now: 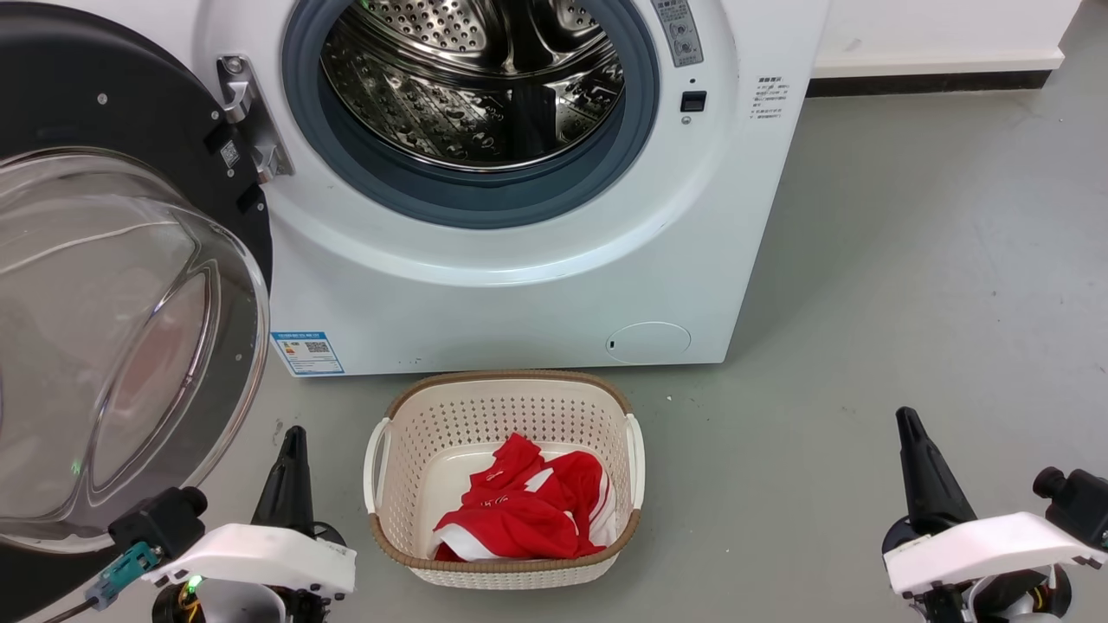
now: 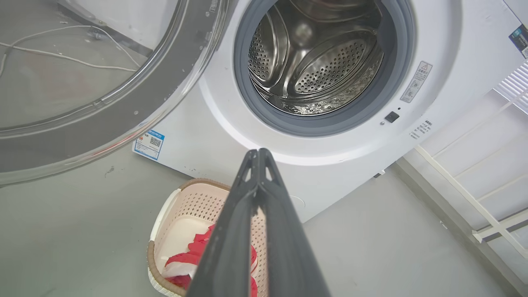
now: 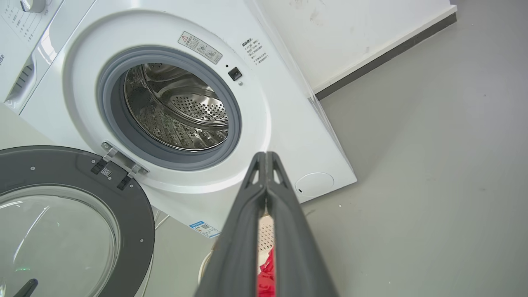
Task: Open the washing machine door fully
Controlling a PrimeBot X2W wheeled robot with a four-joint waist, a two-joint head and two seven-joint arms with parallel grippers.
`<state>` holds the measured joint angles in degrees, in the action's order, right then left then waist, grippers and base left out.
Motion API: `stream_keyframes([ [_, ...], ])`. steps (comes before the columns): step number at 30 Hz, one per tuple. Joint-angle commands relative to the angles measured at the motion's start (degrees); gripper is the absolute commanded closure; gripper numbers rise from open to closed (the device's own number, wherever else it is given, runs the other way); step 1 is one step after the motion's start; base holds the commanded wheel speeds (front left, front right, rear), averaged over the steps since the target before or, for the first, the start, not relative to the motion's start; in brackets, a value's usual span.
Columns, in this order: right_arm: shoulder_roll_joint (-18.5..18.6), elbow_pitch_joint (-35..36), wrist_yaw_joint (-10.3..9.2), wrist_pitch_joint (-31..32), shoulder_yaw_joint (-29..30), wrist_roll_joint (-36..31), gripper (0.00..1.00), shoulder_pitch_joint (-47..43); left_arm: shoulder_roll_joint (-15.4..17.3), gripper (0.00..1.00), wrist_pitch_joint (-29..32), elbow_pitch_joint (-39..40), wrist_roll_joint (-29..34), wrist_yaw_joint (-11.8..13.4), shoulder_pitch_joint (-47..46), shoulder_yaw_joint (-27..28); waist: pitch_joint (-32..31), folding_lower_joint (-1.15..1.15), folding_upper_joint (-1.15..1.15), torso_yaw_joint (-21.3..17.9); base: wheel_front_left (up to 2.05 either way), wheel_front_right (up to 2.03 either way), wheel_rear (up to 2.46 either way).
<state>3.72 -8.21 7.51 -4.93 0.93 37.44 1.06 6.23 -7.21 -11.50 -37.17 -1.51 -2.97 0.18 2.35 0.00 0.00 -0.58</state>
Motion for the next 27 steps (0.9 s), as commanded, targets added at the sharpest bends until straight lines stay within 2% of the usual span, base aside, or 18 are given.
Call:
stream_keyframes([
  [1,0.58,0.34,-0.01,0.38,0.16,2.71,1.0,1.57,-0.08,1.0,0.45,0.48,-2.48,-0.46,-1.74,0.44,-0.04,0.0,0.0,0.01,0.0,0.0,0.0],
  [27,0.86,-1.76,-0.01,3.52,1.1,22.17,1.0,2.96,-1.23,1.0,5.22,-0.55,-21.25,-2.5,-2.48,2.62,-0.61,0.0,0.0,0.16,0.0,0.0,0.0],
])
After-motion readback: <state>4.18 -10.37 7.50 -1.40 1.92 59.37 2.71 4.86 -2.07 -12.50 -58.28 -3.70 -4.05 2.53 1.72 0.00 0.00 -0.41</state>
